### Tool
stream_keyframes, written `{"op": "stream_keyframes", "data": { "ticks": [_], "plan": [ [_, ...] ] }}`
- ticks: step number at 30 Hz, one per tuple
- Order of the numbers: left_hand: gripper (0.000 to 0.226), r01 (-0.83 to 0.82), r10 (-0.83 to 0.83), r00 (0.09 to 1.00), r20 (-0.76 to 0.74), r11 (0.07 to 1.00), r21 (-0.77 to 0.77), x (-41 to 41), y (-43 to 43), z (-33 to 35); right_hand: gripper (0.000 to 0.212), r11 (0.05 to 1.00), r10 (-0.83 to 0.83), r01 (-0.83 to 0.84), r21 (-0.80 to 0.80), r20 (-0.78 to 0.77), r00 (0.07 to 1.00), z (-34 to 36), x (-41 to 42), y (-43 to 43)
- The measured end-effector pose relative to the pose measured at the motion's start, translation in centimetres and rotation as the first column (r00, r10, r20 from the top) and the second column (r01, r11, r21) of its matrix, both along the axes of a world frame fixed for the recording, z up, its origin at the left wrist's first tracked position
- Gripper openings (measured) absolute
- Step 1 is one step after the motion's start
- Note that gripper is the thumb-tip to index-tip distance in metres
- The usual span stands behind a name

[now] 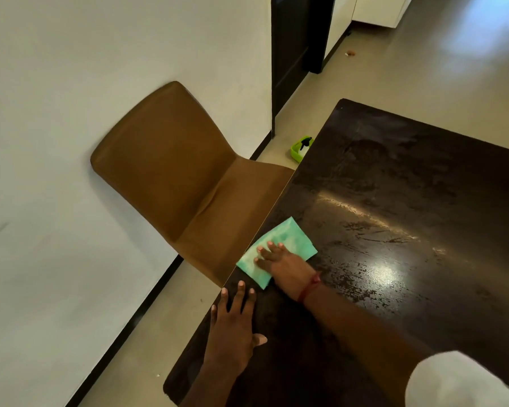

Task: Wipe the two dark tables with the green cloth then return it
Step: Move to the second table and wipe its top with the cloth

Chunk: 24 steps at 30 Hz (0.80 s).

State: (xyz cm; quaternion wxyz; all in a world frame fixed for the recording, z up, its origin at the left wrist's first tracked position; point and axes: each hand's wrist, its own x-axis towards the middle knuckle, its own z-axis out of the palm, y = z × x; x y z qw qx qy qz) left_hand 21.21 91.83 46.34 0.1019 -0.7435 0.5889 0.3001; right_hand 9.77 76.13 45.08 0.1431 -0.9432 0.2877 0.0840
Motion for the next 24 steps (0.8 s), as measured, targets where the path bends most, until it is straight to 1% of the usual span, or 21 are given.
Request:
{"op": "stream_keyframes", "data": {
  "ticks": [1,2,3,4,5,6,7,8,10,11,12,13,14,15,16,18,20,21,22,23,24],
  "plan": [
    [0.097,0.001,-0.001,1.000,0.003,1.000,-0.002,0.0,0.0,0.0,0.048,0.999,-0.040,0.040,0.015,0.011,0.999,0.2,-0.9,-1.3],
    [0.098,0.002,-0.002,1.000,0.003,1.000,0.000,0.0,0.1,0.0,0.046,0.990,-0.139,0.139,0.028,0.007,0.990,0.5,-1.7,-2.7],
    [0.098,0.002,-0.002,1.000,0.002,1.000,0.006,0.0,0.1,-0.1,0.045,0.957,-0.290,0.289,0.029,0.012,0.957,0.6,-2.1,-4.3],
    [0.098,0.000,0.000,1.000,0.003,1.000,0.012,0.0,0.1,-0.2,0.044,0.893,-0.450,0.450,0.020,0.009,0.893,0.8,-2.1,-5.4],
    [0.099,0.000,0.000,1.000,0.004,1.000,0.019,-0.1,0.1,-0.2,0.044,0.822,-0.570,0.570,0.002,0.008,0.822,0.9,-1.3,-5.9],
    [0.099,0.000,0.000,1.000,0.002,1.000,0.027,-0.1,0.0,-0.2,0.043,0.782,-0.623,0.623,-0.024,-0.003,0.782,1.3,0.1,-5.7],
    [0.099,-0.001,0.002,1.000,-0.005,0.999,0.032,-0.1,0.0,-0.1,0.042,0.787,-0.616,0.616,-0.041,-0.014,0.787,1.1,1.7,-5.0],
    [0.099,-0.006,0.006,1.000,-0.011,0.999,0.033,-0.1,0.0,-0.1,0.042,0.827,-0.561,0.560,-0.045,-0.020,0.827,0.9,3.3,-3.9],
    [0.098,-0.006,0.006,1.000,-0.012,1.000,0.029,0.1,0.0,0.0,0.045,0.944,-0.327,0.327,-0.041,0.000,0.945,0.2,5.6,-1.2],
    [0.098,-0.004,0.005,1.000,-0.016,1.000,0.030,0.1,0.1,-0.1,0.045,0.980,-0.198,0.198,-0.031,0.006,0.980,-0.1,6.0,-0.3],
    [0.098,-0.004,0.004,1.000,-0.019,1.000,0.026,0.2,0.1,-0.1,0.046,0.994,-0.111,0.112,-0.017,0.013,0.994,0.0,5.8,-0.1],
    [0.098,-0.003,0.003,1.000,-0.019,1.000,0.023,0.2,0.1,-0.2,0.046,0.997,-0.077,0.077,-0.009,0.036,0.996,-0.1,5.2,-0.6],
    [0.098,-0.001,0.002,1.000,-0.018,1.000,0.020,0.3,0.2,-0.3,0.046,0.995,-0.095,0.096,-0.011,0.059,0.994,-0.2,4.4,-1.2],
    [0.098,0.000,0.000,1.000,-0.017,1.000,0.018,0.3,0.2,-0.3,0.046,0.987,-0.160,0.162,-0.009,0.086,0.983,-0.3,3.3,-2.0],
    [0.098,0.003,-0.002,1.000,-0.015,1.000,0.017,0.3,0.2,-0.3,0.046,0.962,-0.270,0.272,-0.006,0.105,0.957,-0.3,2.1,-3.0],
    [0.098,0.005,-0.005,1.000,-0.006,1.000,0.009,0.3,0.2,-0.5,0.047,0.856,-0.513,0.516,-0.014,0.096,0.853,-0.4,-0.5,-5.1],
    [0.098,0.011,-0.011,1.000,0.004,1.000,0.004,0.1,0.1,-0.6,0.048,0.771,-0.634,0.636,-0.031,0.057,0.771,-0.2,-1.5,-5.9],
    [0.099,0.016,-0.016,1.000,0.009,1.000,0.004,0.0,0.1,-0.7,0.047,0.756,-0.652,0.653,-0.048,0.044,0.757,-0.2,-1.1,-5.6],
    [0.099,0.017,-0.017,1.000,0.013,1.000,0.005,0.0,0.1,-0.7,0.047,0.766,-0.639,0.640,-0.063,0.040,0.768,-0.2,-0.4,-4.6],
    [0.099,0.015,-0.015,1.000,0.014,1.000,0.007,0.1,0.1,-0.7,0.048,0.808,-0.585,0.586,-0.071,0.033,0.811,-0.4,0.6,-3.3],
    [0.099,0.017,-0.017,1.000,0.013,1.000,0.008,0.0,0.0,-0.7,0.049,0.869,-0.489,0.490,-0.066,0.030,0.872,-0.6,1.3,-1.5]
  ]
}}
